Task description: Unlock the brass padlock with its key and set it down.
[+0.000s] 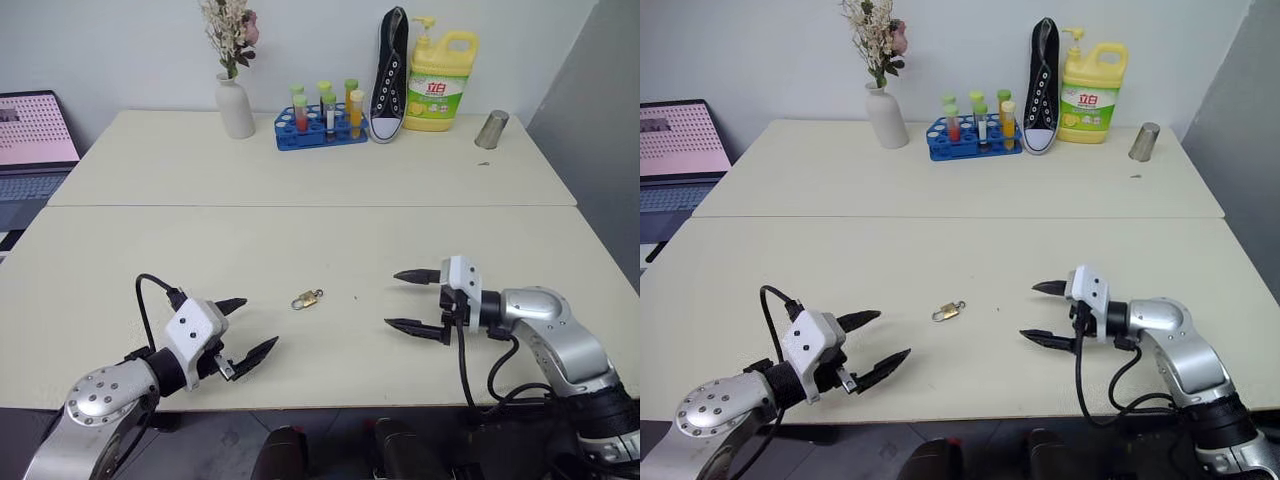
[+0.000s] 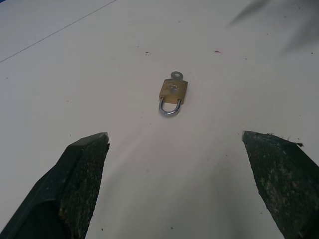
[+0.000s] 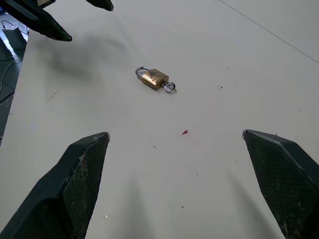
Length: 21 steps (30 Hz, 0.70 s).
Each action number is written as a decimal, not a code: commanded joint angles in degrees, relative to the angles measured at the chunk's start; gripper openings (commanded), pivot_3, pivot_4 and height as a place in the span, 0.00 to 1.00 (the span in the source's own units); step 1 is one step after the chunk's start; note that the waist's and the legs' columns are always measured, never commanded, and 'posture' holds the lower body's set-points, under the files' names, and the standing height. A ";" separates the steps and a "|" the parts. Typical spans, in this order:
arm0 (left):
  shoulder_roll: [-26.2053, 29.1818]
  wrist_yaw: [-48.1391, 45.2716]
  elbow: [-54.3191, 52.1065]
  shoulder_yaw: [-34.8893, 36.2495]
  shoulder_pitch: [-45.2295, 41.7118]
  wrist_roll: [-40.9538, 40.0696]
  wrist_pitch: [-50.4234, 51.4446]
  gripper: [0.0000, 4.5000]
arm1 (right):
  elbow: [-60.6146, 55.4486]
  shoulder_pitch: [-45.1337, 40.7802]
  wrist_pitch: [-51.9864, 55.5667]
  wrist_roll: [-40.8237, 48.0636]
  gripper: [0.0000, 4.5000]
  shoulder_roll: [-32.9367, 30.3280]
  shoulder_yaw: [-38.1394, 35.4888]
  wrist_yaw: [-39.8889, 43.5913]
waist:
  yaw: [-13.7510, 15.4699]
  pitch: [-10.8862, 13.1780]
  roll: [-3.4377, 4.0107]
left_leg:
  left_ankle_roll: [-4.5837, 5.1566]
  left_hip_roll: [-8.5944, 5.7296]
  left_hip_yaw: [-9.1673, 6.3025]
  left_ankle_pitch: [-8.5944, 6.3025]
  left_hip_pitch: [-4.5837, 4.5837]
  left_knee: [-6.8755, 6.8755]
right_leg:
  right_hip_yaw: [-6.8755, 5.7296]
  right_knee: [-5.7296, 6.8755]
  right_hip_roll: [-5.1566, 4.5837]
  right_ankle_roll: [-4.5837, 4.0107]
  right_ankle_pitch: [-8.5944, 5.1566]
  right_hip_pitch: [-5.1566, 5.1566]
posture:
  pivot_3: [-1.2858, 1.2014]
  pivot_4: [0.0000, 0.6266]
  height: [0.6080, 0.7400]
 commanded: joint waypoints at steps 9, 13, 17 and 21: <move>-1.07 0.49 1.34 -0.47 -3.94 0.78 -1.90 1.00 | -3.50 -0.47 4.05 2.92 1.00 0.67 -1.43 -0.69 | 0.03 0.00 0.00 | 0.00 0.00 0.00 0.00 0.00 0.00 | 0.00 0.00 0.00 0.00 0.00 0.00 | 0.52 0.24 1.00; -2.20 -2.74 2.49 0.43 -5.08 -2.95 -4.09 1.00 | -5.71 -1.13 5.06 3.51 1.00 0.12 -1.16 -0.20 | 0.04 0.00 0.00 | 0.00 0.00 0.00 0.00 0.00 0.00 | 0.01 0.01 0.00 0.00 0.00 0.00 | 0.52 0.24 1.00; -2.30 -3.82 3.78 0.60 -5.00 -2.84 -5.91 1.00 | -6.46 -1.39 5.13 3.06 1.00 -0.16 -0.59 0.11 | 0.04 0.00 0.00 | 0.00 0.00 0.00 0.00 0.00 0.00 | 0.00 0.00 0.00 0.00 0.00 0.00 | 0.52 0.24 1.00; -1.58 -2.36 6.75 -1.30 -5.35 1.65 -6.39 1.00 | -8.01 -0.35 8.84 5.82 1.00 -1.50 -1.02 1.59 | 0.04 0.00 0.00 | 0.00 -0.01 -0.01 0.00 -0.01 0.00 | 0.00 0.00 0.01 0.00 0.00 0.00 | 0.52 0.24 1.00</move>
